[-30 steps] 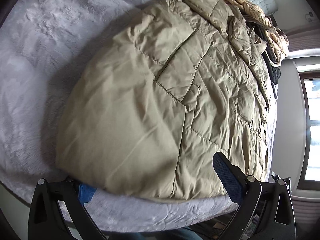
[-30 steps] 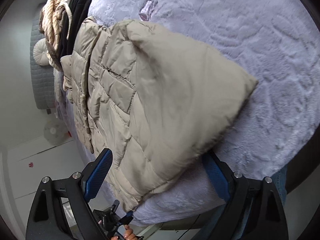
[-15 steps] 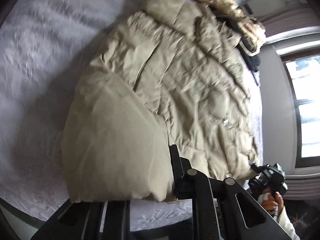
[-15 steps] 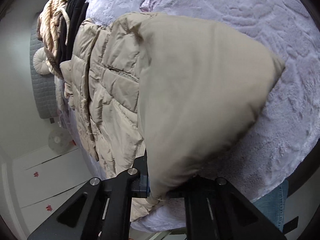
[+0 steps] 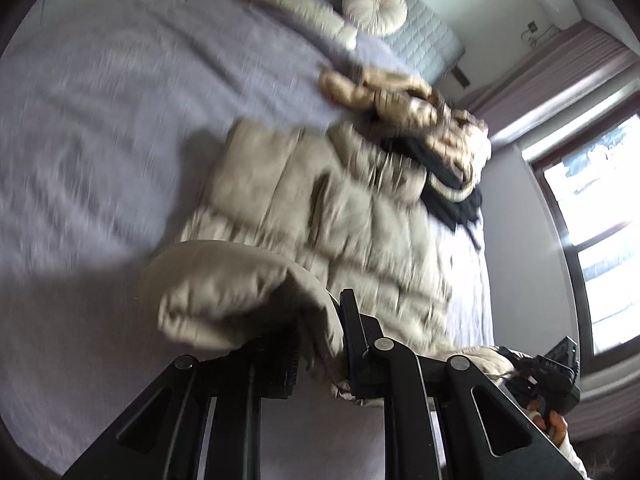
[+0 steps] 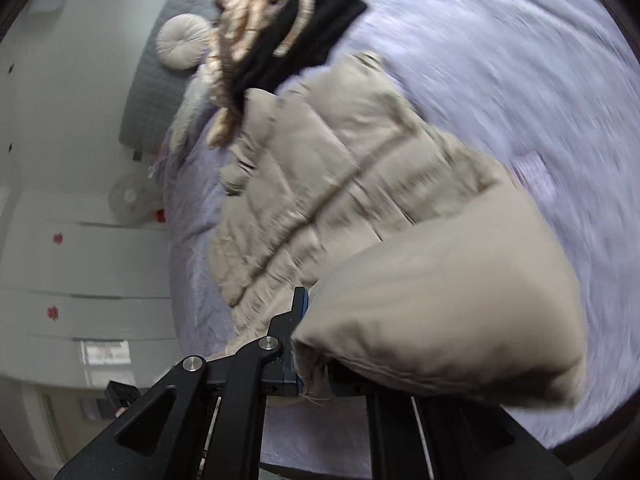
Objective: Fold large clothes
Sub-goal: 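Lift the held hem with both tools and fold it over toward the collar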
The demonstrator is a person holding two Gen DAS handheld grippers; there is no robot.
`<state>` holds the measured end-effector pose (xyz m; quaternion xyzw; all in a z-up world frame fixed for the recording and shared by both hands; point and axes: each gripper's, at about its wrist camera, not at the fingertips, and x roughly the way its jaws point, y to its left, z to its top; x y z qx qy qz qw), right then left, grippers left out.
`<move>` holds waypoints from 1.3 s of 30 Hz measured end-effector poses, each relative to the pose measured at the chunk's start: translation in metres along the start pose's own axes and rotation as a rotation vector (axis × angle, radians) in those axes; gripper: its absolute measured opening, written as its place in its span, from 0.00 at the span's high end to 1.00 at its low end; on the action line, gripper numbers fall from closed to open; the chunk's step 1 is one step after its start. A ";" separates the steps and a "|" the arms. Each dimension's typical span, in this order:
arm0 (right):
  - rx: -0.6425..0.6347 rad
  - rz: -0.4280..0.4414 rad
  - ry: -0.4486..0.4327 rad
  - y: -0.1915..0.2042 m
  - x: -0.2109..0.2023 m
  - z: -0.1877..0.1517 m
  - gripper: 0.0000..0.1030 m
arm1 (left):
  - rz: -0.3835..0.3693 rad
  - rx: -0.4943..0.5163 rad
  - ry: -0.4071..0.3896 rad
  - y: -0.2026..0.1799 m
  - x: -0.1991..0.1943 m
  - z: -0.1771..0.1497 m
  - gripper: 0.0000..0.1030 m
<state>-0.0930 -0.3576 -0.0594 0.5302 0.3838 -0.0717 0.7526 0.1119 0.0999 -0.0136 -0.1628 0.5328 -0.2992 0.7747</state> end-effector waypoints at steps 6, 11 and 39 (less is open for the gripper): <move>-0.140 0.015 0.039 0.047 0.033 0.087 0.91 | 0.080 0.009 -0.091 -0.029 0.017 0.065 0.81; -0.164 -0.018 0.065 0.065 0.070 0.140 0.91 | 0.147 0.011 -0.099 -0.032 0.052 0.110 0.81; -0.220 -0.243 -0.073 0.055 0.125 0.195 0.60 | 0.392 0.206 -0.016 0.010 0.165 0.178 0.16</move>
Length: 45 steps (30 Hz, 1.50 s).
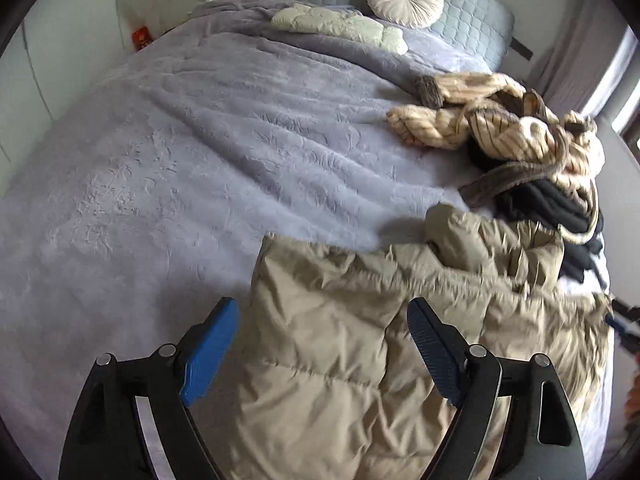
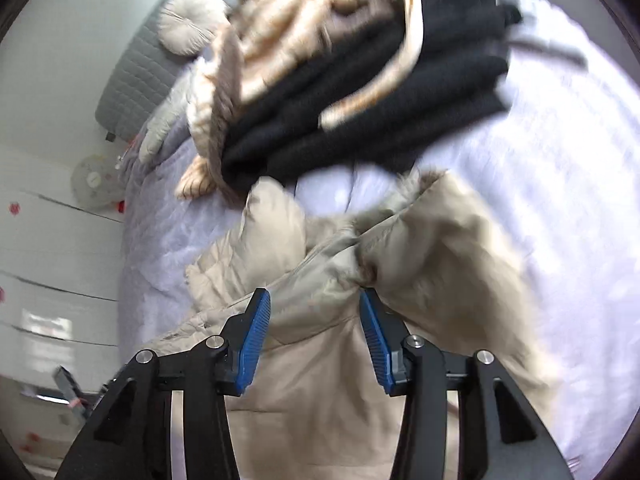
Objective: Fold large clothes
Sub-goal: 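Lift the held hem with both tools and fold it over toward the collar, then open both tools and withdraw them from the folded jacket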
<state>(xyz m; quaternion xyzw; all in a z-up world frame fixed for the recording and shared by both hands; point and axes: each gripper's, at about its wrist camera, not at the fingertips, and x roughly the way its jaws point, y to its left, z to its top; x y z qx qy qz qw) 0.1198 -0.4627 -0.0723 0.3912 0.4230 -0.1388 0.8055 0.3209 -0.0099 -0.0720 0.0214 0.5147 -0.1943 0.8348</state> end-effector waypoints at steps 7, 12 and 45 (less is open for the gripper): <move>-0.058 -0.200 0.044 -0.041 0.027 0.006 0.86 | 0.101 0.051 0.038 -0.010 0.054 -0.006 0.29; -0.022 -0.264 0.064 -0.057 0.075 0.022 0.87 | 0.139 -0.035 0.089 0.000 0.107 0.003 0.29; -0.068 -0.197 -0.035 -0.020 -0.023 -0.029 0.47 | 0.095 -0.012 0.125 -0.011 0.013 -0.037 0.21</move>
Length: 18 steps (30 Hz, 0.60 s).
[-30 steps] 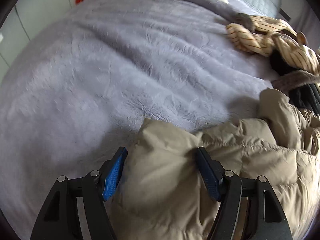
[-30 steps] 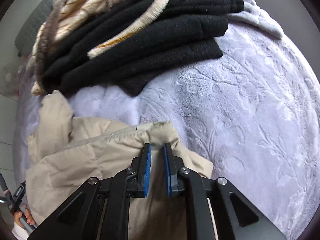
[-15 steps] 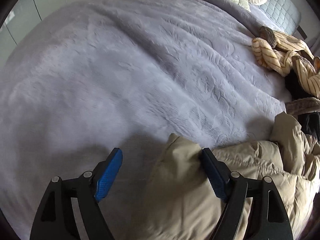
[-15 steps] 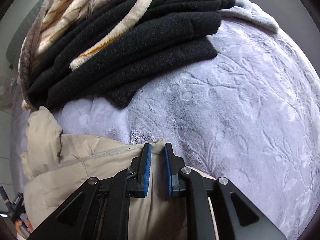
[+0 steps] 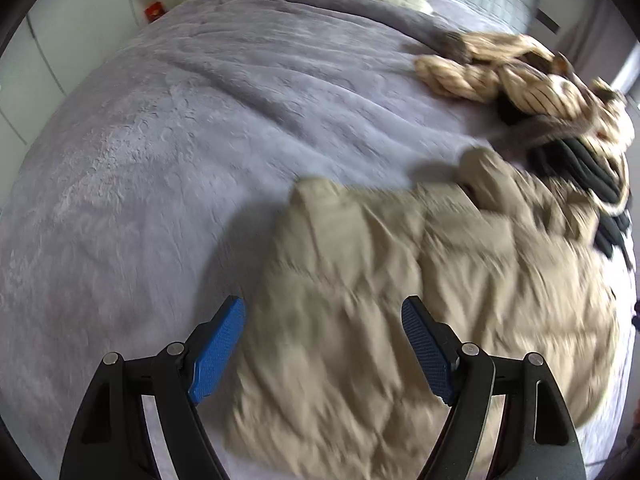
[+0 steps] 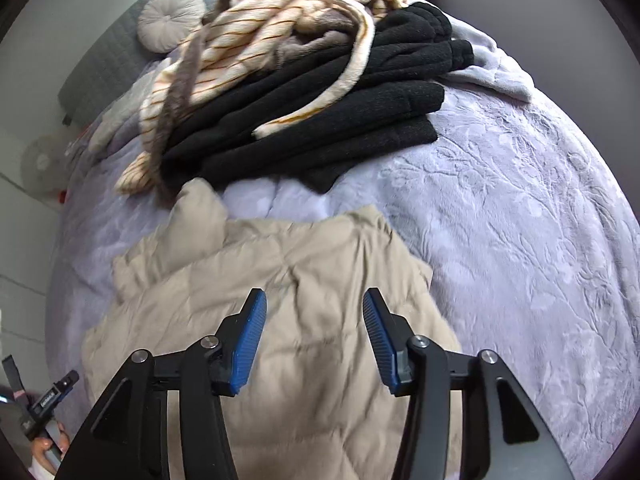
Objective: Fold large clothes
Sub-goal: 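Open both tools and withdraw them from the folded jacket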
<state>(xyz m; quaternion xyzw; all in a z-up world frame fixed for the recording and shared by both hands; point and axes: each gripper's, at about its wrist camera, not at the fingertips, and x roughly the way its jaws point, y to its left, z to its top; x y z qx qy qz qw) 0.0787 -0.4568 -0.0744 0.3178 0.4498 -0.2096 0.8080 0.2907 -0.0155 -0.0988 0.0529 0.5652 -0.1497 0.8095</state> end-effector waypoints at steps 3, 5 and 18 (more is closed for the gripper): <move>-0.009 0.029 0.010 0.006 -0.012 -0.014 0.43 | -0.009 0.033 0.002 -0.015 -0.013 -0.019 0.21; 0.003 0.053 0.016 0.008 -0.022 -0.027 0.39 | -0.015 0.047 0.002 -0.022 -0.025 -0.029 0.21; 0.045 0.099 0.062 -0.004 -0.066 -0.098 0.23 | -0.038 0.071 0.006 -0.026 -0.074 -0.091 0.00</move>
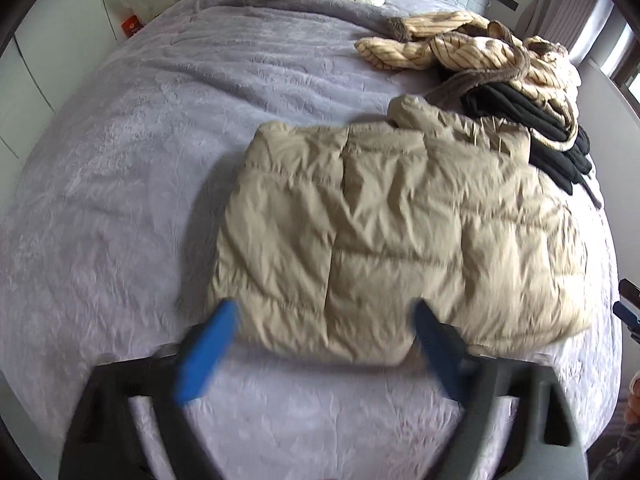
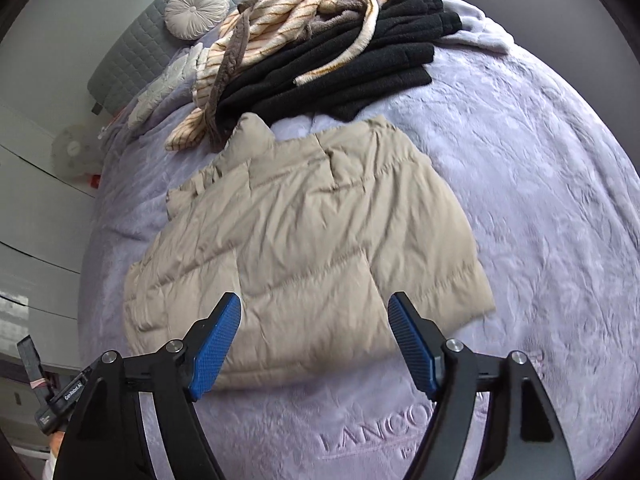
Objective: Fold large clothes
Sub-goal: 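Open both tools and withdraw them from the folded jacket, then grasp the folded end of the jacket with both tools and lift it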
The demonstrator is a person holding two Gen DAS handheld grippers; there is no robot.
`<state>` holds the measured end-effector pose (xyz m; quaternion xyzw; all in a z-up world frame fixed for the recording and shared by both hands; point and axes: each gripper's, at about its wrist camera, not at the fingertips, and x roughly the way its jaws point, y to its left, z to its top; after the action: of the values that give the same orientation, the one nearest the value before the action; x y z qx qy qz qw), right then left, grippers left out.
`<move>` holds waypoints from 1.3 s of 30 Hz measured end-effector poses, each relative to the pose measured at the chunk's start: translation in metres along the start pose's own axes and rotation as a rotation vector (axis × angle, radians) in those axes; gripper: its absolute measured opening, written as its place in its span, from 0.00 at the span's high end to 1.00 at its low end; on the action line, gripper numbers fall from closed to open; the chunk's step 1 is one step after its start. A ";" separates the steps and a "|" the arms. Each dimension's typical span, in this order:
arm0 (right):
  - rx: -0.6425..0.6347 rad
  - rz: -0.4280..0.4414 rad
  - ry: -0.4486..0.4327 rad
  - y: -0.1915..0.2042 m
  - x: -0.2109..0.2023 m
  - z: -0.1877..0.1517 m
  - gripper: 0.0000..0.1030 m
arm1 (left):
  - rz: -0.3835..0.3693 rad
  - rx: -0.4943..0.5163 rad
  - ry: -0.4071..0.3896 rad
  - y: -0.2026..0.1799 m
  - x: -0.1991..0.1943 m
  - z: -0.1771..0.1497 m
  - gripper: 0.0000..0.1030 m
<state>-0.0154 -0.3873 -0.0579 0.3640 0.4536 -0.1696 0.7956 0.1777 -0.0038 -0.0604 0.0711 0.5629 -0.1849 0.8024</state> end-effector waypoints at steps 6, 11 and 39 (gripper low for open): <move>0.036 0.007 0.002 -0.014 -0.005 -0.023 0.19 | 0.007 -0.020 0.035 0.005 0.000 -0.029 0.00; 0.052 0.026 -0.030 -0.017 -0.018 -0.035 0.14 | 0.000 -0.009 0.047 0.001 -0.004 -0.042 0.00; 0.222 0.138 0.175 -0.031 0.026 -0.077 0.13 | -0.052 -0.100 0.126 0.017 0.022 -0.057 0.00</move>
<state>-0.0663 -0.3499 -0.1184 0.4935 0.4735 -0.1315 0.7176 0.1403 0.0255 -0.1024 0.0280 0.6225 -0.1726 0.7629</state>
